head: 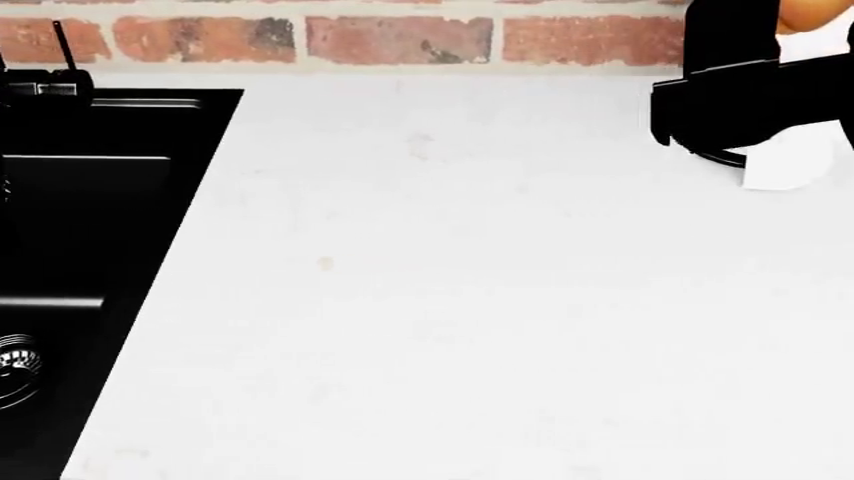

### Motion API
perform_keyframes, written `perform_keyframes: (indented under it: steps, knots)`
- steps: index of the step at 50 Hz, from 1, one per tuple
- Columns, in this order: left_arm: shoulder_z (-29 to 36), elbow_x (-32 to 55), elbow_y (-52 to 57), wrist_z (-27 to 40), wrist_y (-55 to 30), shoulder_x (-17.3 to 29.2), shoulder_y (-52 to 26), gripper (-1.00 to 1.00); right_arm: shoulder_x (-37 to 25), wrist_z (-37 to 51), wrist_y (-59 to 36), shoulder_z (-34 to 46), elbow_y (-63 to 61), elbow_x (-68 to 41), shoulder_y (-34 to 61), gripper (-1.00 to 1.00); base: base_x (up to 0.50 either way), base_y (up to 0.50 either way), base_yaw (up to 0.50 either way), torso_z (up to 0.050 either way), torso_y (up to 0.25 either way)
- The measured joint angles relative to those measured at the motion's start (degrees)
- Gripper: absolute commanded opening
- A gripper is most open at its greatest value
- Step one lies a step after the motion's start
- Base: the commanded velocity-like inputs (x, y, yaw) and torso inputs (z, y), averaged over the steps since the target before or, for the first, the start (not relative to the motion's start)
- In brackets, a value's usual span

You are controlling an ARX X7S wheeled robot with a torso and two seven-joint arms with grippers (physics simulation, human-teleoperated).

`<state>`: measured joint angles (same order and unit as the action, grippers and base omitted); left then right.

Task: Place the avocado, onion, tomato and bell pepper on the cutting board.

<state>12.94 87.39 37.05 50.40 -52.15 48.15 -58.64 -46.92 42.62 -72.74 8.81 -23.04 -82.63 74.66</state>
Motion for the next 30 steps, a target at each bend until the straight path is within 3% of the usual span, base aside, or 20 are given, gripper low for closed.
perform_keyframes:
  steps: [30]
  knots:
    - [-0.04, -0.10, 0.17, -0.24, 0.32, 0.74, 0.12, -1.00, -1.39, 0.79, 0.80, -0.17, -0.53, -1.31, -0.42, -1.00, 0.00, -0.38, 0.00, 0.000, 0.000]
